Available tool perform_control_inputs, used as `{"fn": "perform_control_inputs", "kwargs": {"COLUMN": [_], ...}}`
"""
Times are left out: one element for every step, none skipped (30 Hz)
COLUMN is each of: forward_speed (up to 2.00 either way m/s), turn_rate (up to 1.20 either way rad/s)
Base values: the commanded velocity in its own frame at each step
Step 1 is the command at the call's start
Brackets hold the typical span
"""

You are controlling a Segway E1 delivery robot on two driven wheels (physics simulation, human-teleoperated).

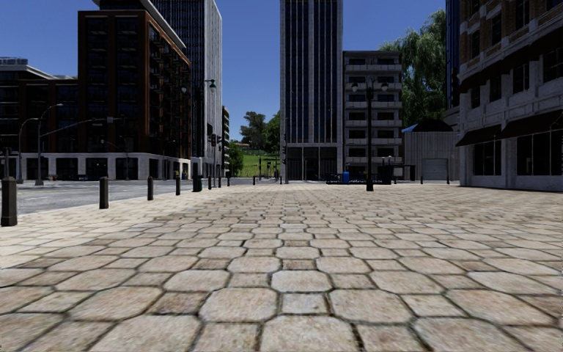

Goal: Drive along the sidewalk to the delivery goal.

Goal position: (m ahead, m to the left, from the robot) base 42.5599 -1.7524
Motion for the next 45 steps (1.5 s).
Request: {"fn": "perform_control_inputs", "kwargs": {"forward_speed": [2.0,2.0,2.0,2.0,2.0,2.0,2.0,2.0,2.0,2.0,2.0,2.0,2.0,2.0,2.0,2.0,2.0,2.0,2.0,2.0,2.0,2.0,2.0,2.0,2.0,2.0,2.0,2.0,2.0,2.0,2.0,2.0,2.0,2.0,2.0,2.0,2.0,2.0,2.0,2.0,2.0,2.0,2.0,2.0,2.0], "turn_rate": [0.0,0.0,0.0,0.0,0.0,0.0,0.0,0.0,0.0,0.0,0.0,0.0,0.0,0.0,0.0,0.0,0.0,0.0,0.0,0.0,0.0,0.0,0.0,0.0,0.0,0.0,0.0,0.0,0.0,0.0,0.0,0.0,0.0,0.0,0.0,0.0,0.0,0.0,0.0,0.0,0.0,0.0,0.0,0.0,0.0]}}
